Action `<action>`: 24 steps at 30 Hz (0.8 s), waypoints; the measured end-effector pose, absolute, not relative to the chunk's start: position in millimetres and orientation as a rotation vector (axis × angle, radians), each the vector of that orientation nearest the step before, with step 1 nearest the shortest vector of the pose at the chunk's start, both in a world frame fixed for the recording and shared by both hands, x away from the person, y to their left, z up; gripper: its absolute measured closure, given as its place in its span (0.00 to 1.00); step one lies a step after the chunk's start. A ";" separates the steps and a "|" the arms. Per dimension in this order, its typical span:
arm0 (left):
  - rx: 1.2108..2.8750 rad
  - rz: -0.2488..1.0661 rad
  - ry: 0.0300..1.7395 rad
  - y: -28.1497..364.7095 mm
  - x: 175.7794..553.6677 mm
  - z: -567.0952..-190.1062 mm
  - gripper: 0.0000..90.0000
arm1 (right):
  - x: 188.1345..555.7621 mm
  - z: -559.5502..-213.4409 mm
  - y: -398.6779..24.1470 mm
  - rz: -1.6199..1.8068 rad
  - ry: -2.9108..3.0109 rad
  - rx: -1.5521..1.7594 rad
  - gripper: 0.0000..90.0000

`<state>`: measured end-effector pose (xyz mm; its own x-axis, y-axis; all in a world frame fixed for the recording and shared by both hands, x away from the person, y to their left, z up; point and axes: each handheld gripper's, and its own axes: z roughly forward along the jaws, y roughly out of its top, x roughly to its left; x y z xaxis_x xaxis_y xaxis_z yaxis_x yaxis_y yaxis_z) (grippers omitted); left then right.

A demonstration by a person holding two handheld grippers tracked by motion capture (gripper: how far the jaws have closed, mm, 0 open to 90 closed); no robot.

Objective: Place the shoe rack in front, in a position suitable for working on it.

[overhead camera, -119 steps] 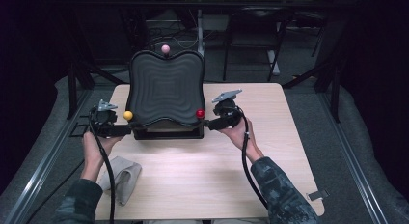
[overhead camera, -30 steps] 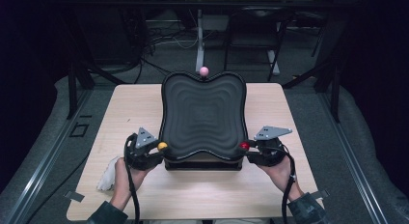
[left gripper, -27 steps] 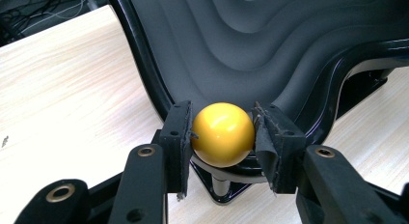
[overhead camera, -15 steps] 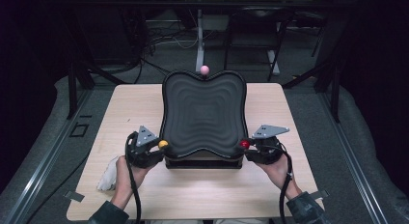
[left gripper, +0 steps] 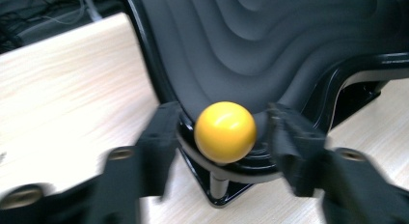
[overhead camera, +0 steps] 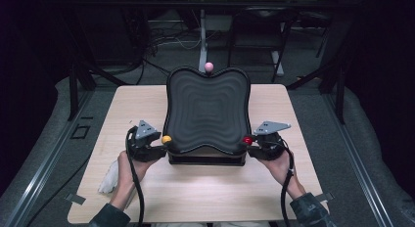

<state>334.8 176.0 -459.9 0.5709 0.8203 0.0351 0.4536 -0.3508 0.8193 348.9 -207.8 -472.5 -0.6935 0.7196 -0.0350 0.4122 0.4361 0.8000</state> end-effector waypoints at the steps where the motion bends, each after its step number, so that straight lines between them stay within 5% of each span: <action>1: 1.990 0.587 1.020 179.5 330.5 -457.5 0.39 | 349.5 -471.8 -208.6 1.137 2.336 0.961 0.66; 6: 1.978 0.659 1.088 206.0 307.2 -447.4 0.18 | 349.6 -471.6 -208.7 1.131 2.338 0.959 0.66; 14: 1.954 0.653 1.258 242.0 284.1 -451.9 0.01 | 350.2 -471.7 -208.1 1.139 2.336 0.961 0.66; 24: 1.989 0.611 1.381 266.1 274.0 -478.3 0.00 | 349.9 -471.9 -208.1 1.139 2.332 0.965 0.66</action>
<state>274.0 266.1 -478.3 0.3417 0.9396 0.0187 0.6459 -0.2492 0.7216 349.9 -208.1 -471.9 -0.6965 0.7169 -0.0301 0.4171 0.4386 0.7960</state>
